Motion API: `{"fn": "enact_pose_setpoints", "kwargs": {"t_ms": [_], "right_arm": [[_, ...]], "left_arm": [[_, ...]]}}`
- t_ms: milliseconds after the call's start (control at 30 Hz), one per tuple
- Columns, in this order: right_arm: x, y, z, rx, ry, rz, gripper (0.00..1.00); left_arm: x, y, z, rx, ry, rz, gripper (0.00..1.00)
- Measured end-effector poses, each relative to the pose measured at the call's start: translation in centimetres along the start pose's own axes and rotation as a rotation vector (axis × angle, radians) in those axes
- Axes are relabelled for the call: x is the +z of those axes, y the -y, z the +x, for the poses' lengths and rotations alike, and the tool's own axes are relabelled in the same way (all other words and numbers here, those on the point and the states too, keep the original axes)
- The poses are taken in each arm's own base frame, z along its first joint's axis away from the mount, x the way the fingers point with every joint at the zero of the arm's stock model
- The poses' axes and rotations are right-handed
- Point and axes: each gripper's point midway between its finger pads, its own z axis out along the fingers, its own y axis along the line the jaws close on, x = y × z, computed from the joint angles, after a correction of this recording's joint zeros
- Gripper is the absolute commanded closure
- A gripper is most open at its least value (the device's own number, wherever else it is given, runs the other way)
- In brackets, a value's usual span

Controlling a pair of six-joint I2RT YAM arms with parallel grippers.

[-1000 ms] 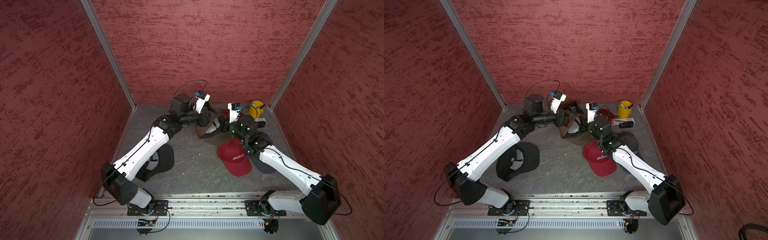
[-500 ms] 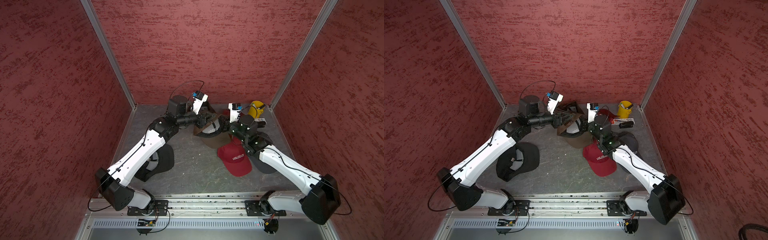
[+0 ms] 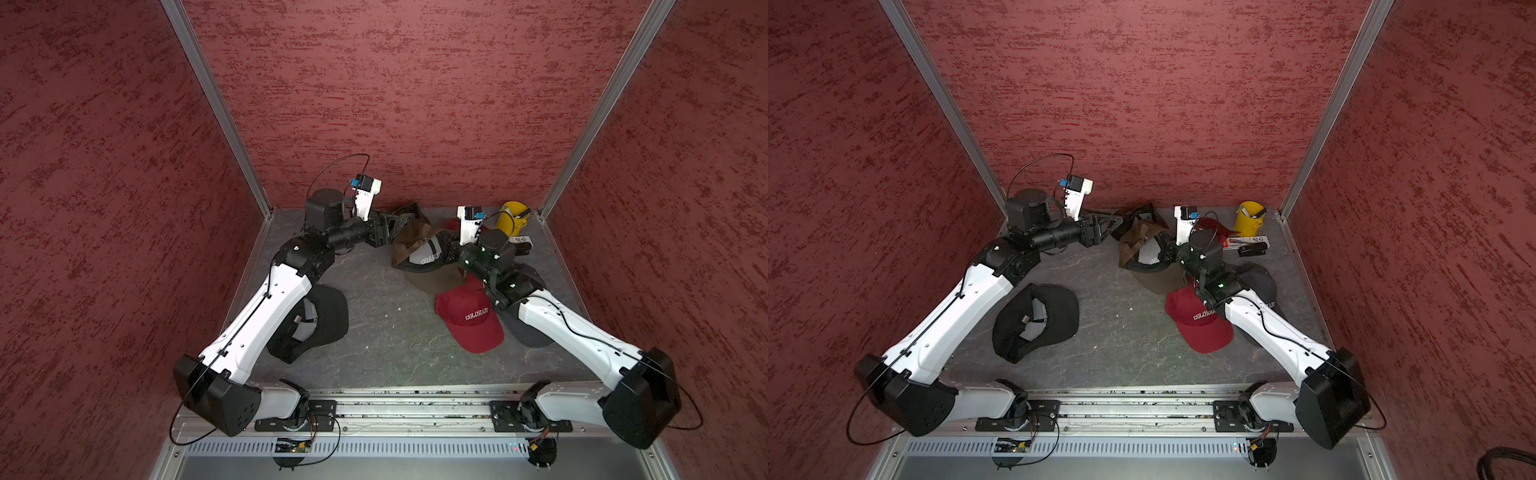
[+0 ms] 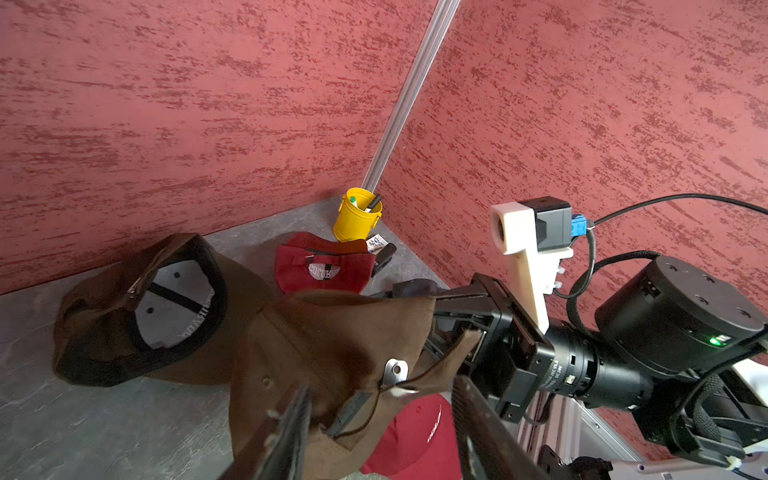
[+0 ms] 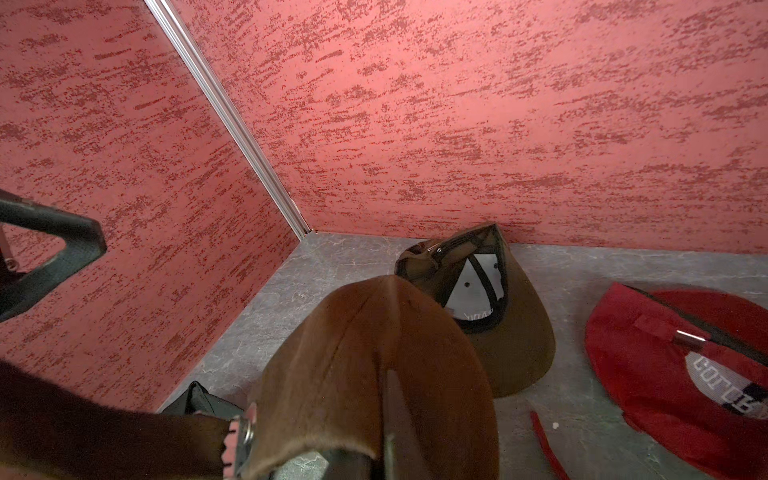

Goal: Open the adjustable buckle of the baseball cap
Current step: Open the adjustable buckle on the baseball cap, then pull the adjustable strap on the baseball cap.

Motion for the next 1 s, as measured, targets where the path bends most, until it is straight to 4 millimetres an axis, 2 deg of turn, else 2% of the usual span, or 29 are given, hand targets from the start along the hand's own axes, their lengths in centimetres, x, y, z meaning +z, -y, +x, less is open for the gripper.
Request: {"fn": "enact_pose_setpoints", "kwargs": {"t_ms": [133, 300, 400, 633, 1000], "right_arm": [[0.0, -0.1, -0.1, -0.001, -0.003, -0.001, 1.00], [0.1, -0.7, -1.2, -0.010, 0.014, -0.021, 1.00], [0.2, -0.9, -1.5, -0.012, 0.017, -0.031, 1.00], [0.6, -1.0, -0.8, -0.011, -0.006, -0.046, 1.00], [0.6, -1.5, -0.6, -0.010, -0.015, -0.074, 1.00]], "left_arm": [[-0.4, -0.2, 2.5, -0.015, -0.038, 0.017, 0.46], [0.5, -0.6, 6.3, -0.026, -0.106, 0.047, 0.45], [1.2, -0.7, 7.9, -0.021, -0.133, 0.063, 0.45], [3.4, 0.4, 9.2, 0.056, -0.161, 0.111, 0.44], [5.4, 1.1, 10.3, 0.189, -0.168, 0.106, 0.44]]}}
